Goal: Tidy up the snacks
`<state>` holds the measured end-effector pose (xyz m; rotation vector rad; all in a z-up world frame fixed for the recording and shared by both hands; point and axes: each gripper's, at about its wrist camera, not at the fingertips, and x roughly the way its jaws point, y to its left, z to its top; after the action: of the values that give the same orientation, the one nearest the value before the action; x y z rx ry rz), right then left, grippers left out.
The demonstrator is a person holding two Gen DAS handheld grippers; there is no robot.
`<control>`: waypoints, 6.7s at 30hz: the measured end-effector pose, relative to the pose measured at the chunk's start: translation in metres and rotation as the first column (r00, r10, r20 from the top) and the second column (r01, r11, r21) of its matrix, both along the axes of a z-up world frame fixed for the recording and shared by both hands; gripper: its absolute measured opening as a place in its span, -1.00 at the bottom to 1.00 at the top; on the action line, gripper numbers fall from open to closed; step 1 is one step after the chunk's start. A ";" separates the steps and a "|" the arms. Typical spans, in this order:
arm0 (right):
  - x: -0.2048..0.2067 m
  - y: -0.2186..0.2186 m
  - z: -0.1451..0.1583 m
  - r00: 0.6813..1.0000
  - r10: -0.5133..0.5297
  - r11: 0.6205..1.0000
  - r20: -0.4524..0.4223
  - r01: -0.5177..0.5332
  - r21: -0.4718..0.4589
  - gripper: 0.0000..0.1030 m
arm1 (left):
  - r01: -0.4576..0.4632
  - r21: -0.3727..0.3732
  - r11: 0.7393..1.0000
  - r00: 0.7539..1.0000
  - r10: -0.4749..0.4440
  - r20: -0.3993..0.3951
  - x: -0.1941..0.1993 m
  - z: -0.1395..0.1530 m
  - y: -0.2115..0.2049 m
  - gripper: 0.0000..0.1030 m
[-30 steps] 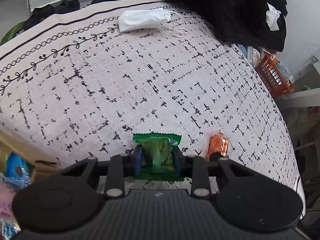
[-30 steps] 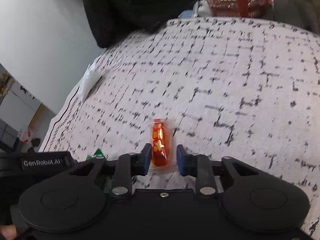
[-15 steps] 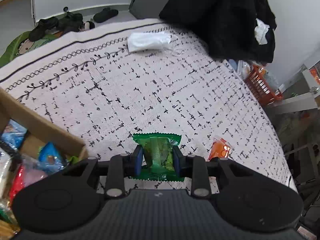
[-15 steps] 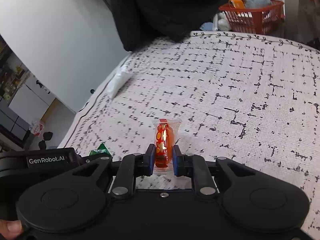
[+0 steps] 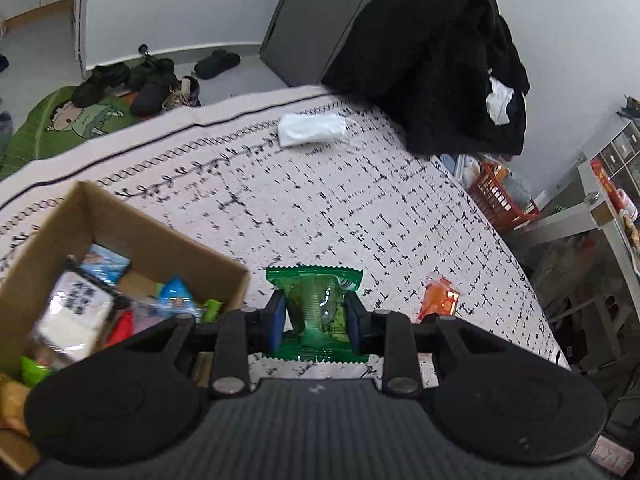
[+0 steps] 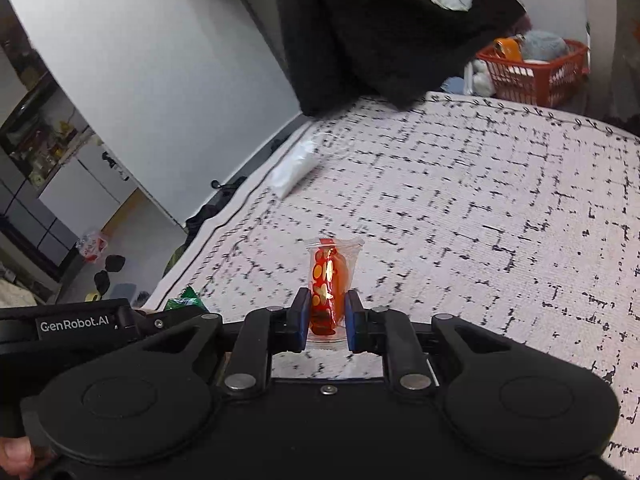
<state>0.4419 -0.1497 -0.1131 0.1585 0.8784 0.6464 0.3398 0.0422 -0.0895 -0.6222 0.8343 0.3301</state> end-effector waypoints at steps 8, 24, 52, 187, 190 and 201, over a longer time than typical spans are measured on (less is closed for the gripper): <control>-0.024 0.016 0.021 0.998 0.044 0.999 0.042 -0.044 0.010 -0.66 | -0.053 0.019 0.998 0.998 0.052 0.021 -0.037 0.018 0.024 -0.42; -0.066 0.061 0.042 0.986 0.133 0.991 0.100 -0.131 -0.031 -0.66 | -0.110 0.018 0.994 0.993 0.109 0.045 -0.088 0.040 0.073 -0.41; -0.091 0.114 0.027 0.980 0.198 0.975 0.023 -0.195 -0.103 -0.14 | -0.075 -0.063 0.995 0.997 0.077 0.018 -0.096 0.020 0.130 -0.40; -0.379 -0.034 0.156 0.940 -0.114 0.984 0.320 0.151 -0.091 1.00 | 0.223 0.350 0.910 0.952 -0.281 0.125 -0.366 0.143 0.010 1.00; -0.378 -0.034 0.155 0.942 -0.113 0.984 0.317 0.150 -0.095 1.00 | 0.219 0.348 0.911 0.953 -0.277 0.126 -0.364 0.143 0.010 1.00; -0.378 -0.033 0.154 0.942 -0.116 0.983 0.315 0.154 -0.100 1.00 | 0.223 0.342 0.913 0.952 -0.279 0.124 -0.362 0.141 0.010 1.00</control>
<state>0.0635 -0.1823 0.0408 0.0046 0.5976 0.4702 -0.0224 0.0520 0.0514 -0.2258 0.6661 0.1688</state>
